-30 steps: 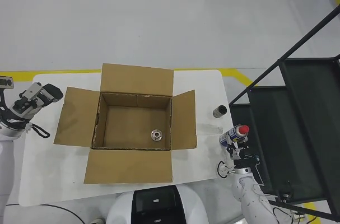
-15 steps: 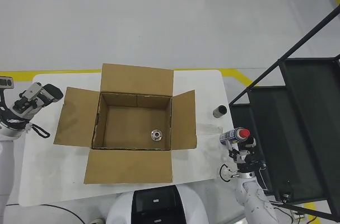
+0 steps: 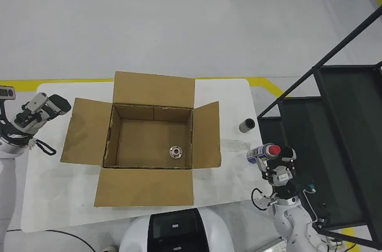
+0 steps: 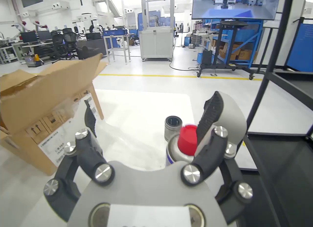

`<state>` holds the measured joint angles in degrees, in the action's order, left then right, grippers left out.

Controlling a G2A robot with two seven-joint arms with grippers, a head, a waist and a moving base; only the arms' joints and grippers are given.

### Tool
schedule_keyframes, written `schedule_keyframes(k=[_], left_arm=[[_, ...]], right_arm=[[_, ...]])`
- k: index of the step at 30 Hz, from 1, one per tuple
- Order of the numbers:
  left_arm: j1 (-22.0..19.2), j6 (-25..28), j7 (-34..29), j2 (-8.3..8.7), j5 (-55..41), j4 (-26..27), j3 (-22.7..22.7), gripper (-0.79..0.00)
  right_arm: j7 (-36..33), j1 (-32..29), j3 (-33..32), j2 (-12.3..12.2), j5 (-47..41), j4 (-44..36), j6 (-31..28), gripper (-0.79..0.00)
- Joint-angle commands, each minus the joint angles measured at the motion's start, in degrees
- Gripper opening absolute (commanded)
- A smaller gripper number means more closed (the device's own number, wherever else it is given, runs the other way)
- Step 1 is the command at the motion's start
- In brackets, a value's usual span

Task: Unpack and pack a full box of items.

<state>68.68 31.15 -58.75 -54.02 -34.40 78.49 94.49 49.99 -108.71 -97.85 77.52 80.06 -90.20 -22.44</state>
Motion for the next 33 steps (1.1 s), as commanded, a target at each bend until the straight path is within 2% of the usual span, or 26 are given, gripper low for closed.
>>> schedule_keyframes(k=[1, 6, 10, 14, 17, 22, 29, 33], left_arm=[[0.0, 0.0, 0.0, 0.00, 0.0, 0.0, 0.0, 0.000], [0.0, 0.0, 0.0, 0.00, 0.0, 0.0, 0.0, 0.000], [0.0, 0.0, 0.0, 0.00, 0.0, 0.0, 0.0, 0.000], [0.0, 0.0, 0.0, 0.00, 0.0, 0.0, 0.0, 0.000], [0.0, 0.0, 0.0, 0.00, 0.0, 0.0, 0.0, 0.000], [0.0, 0.0, 0.0, 0.00, 0.0, 0.0, 0.0, 0.000], [0.0, 0.0, 0.0, 0.00, 0.0, 0.0, 0.0, 0.000], [0.0, 0.0, 0.0, 0.00, 0.0, 0.0, 0.0, 0.000]], right_arm=[[-3.0, -0.7, 0.0, -0.1, 0.2, -4.2, -0.2, 0.000], [-14.7, -1.3, -0.5, -0.4, -0.9, -15.5, -0.4, 0.000], [-27.3, -2.4, -0.8, -0.8, -1.7, -22.3, -3.5, 0.000], [-41.5, -2.0, -1.1, -1.4, -3.5, -27.7, -7.9, 0.000], [-47.8, -0.5, -0.7, -2.1, -2.8, -30.4, -14.1, 0.000], [-57.9, 1.5, 1.6, -2.8, -3.0, -33.1, -19.5, 0.000], [-75.2, 7.8, 6.7, -3.2, -8.2, -35.3, -17.6, 0.000], [-78.2, 9.7, 8.0, -3.3, -10.2, -36.3, -14.8, 0.000]])
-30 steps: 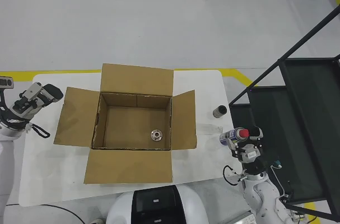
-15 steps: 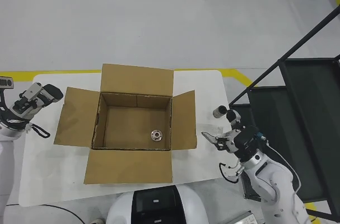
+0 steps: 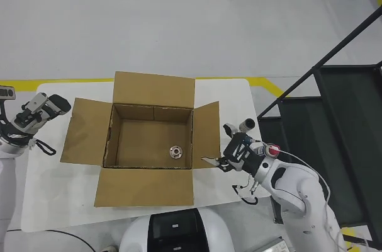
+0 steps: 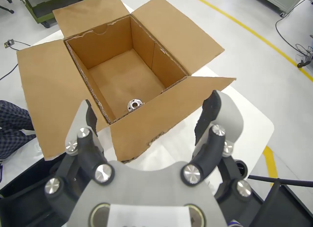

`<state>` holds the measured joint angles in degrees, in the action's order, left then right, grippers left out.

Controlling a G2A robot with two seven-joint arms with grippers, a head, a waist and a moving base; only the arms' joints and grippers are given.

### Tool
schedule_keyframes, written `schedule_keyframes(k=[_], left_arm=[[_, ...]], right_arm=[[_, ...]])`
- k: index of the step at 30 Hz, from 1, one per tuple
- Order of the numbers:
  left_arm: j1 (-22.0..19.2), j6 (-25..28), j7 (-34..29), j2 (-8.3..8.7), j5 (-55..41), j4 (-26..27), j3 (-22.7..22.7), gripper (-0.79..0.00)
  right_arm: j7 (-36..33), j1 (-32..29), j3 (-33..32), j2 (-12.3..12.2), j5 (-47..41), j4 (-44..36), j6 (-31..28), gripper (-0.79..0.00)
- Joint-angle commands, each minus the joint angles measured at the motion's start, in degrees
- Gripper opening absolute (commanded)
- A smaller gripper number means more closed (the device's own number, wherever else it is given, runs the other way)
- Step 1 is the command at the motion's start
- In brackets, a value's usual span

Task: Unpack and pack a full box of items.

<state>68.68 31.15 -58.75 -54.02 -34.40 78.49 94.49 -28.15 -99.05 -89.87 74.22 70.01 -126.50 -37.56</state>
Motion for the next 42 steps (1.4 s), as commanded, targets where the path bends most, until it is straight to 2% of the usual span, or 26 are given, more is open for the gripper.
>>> schedule_keyframes(k=[1, 17, 21, 23, 25, 28, 31, 37, 42], left_arm=[[0.0, 0.0, 0.0, 0.00, 0.0, 0.0, 0.0, 0.000], [0.0, 0.0, 0.0, 0.00, 0.0, 0.0, 0.0, 0.000], [0.0, 0.0, 0.0, 0.00, 0.0, 0.0, 0.0, 0.000], [0.0, 0.0, 0.0, 0.00, 0.0, 0.0, 0.0, 0.000], [0.0, 0.0, 0.0, 0.00, 0.0, 0.0, 0.0, 0.000], [0.0, 0.0, 0.0, 0.00, 0.0, 0.0, 0.0, 0.000], [0.0, 0.0, 0.0, 0.00, 0.0, 0.0, 0.0, 0.000], [0.0, 0.0, 0.0, 0.00, 0.0, 0.0, 0.0, 0.000], [0.0, 0.0, 0.0, 0.00, 0.0, 0.0, 0.0, 0.000]], right_arm=[[0.0, 0.1, 0.0, 0.0, -0.2, 0.0, 0.3, 0.000], [0.0, 0.1, 0.0, 0.0, -0.2, 0.0, 0.3, 0.000], [-5.4, 2.6, 2.5, -0.3, 2.2, -1.9, 0.8, 0.000], [-10.6, 5.9, 5.2, -0.4, 1.1, -1.7, 0.2, 0.000], [-19.5, 10.8, 9.5, -0.4, -0.6, 0.0, -0.2, 0.000], [-30.9, 20.9, 17.6, 0.0, -3.9, 3.4, 0.2, 0.000], [-38.6, 30.8, 26.3, 1.0, -5.4, 9.0, 3.1, 0.000], [-45.4, 45.8, 40.0, 4.0, -7.4, 24.8, 11.2, 0.000], [-47.3, 52.5, 47.2, 6.5, -7.9, 35.5, 17.5, 0.000]])
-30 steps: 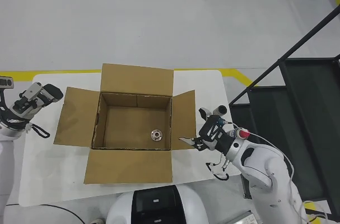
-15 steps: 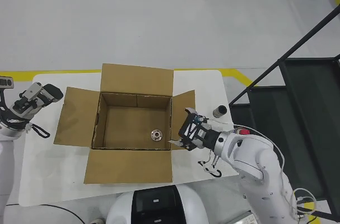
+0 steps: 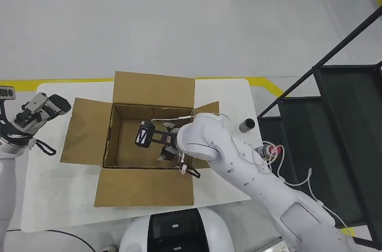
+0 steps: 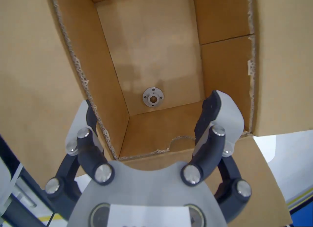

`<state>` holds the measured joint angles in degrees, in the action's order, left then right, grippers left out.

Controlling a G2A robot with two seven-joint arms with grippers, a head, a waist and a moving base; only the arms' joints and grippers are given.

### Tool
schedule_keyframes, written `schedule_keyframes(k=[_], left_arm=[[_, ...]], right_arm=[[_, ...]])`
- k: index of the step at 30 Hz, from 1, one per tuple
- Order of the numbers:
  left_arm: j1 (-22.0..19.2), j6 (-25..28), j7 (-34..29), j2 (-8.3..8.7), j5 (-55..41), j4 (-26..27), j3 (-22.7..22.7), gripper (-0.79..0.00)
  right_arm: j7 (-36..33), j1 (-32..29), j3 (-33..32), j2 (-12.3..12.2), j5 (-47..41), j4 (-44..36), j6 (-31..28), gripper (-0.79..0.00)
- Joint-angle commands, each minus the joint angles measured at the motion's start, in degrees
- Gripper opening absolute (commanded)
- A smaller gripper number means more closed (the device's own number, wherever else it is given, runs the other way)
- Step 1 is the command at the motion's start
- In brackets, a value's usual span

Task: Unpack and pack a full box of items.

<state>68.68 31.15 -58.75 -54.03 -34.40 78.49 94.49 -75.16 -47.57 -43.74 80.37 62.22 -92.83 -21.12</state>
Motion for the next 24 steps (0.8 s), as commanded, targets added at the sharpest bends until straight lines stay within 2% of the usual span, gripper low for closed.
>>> schedule_keyframes(k=[1, 3, 24], left_arm=[[0.0, 0.0, 0.0, 0.00, 0.0, 0.0, 0.0, 0.000], [0.0, 0.0, 0.0, 0.00, 0.0, 0.0, 0.0, 0.000], [0.0, 0.0, 0.0, 0.00, 0.0, 0.0, 0.0, 0.000]], right_arm=[[-0.5, 2.0, 2.1, 0.8, 0.0, 3.0, 1.7, 0.000], [-0.1, 3.3, 3.4, 1.4, 0.6, 5.0, 3.3, 0.000], [-0.1, 3.3, 3.4, 1.4, 0.6, 5.0, 3.3, 0.000]])
